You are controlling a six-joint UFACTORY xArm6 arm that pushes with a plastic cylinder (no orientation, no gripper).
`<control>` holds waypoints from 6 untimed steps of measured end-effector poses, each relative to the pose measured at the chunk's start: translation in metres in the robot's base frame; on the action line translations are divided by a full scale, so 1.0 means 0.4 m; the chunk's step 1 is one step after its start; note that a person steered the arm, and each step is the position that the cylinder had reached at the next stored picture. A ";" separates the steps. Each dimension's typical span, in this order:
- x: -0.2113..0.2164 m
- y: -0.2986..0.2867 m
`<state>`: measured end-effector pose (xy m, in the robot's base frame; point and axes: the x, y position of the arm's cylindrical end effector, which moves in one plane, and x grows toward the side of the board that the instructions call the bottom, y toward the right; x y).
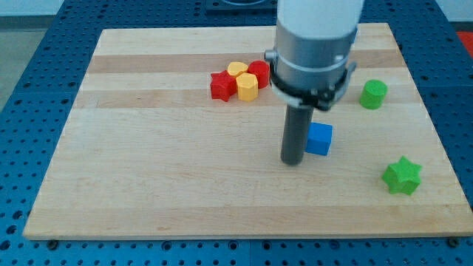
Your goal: Point at the green star
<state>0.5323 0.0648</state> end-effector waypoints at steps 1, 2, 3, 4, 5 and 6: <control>0.116 0.045; 0.174 0.203; 0.178 0.368; 0.163 0.480; 0.161 0.479; 0.134 0.461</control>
